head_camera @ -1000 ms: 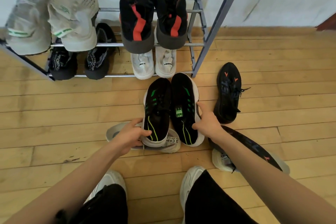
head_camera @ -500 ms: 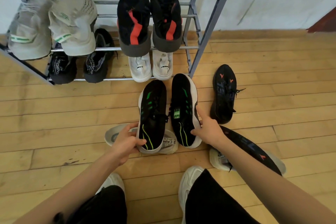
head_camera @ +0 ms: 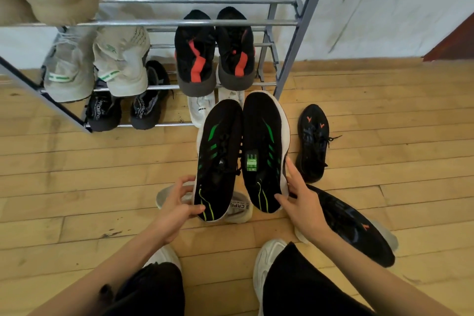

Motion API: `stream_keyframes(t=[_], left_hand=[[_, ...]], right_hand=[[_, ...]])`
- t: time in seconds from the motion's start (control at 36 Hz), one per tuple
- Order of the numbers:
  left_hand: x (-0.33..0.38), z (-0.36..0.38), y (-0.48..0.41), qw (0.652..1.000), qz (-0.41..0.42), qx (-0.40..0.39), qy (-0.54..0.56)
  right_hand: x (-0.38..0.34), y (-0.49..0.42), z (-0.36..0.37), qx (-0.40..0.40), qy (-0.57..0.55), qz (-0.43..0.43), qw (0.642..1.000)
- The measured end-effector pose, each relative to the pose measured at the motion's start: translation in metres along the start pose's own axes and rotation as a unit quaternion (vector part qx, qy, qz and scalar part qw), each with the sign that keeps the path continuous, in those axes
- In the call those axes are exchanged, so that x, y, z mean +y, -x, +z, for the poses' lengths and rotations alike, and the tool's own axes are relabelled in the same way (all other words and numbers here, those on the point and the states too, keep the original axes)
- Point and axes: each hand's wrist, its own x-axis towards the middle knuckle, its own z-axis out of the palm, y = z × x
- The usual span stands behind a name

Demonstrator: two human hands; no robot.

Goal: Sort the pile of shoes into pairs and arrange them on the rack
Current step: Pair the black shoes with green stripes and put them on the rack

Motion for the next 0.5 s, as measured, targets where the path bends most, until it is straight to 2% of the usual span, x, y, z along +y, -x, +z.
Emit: stream_keyframes(t=[0.14,0.25,0.5], left_hand=[[0.025,0.000,0.007,0.998,0.064,-0.006,0.024],[0.045,-0.001,0.016,0.993,0.116,-0.015,0.020],[0.100,0.002,0.028,0.982,0.182,-0.004,0.042]], right_hand=[[-0.020,-0.004,-0.019,0.032,-0.043,-0.055,0.997],[-0.040,-0.005,-0.033,0.079,-0.033,-0.110,0.990],[-0.093,-0.015,-0.063,0.079,-0.052,-0.141,0.986]])
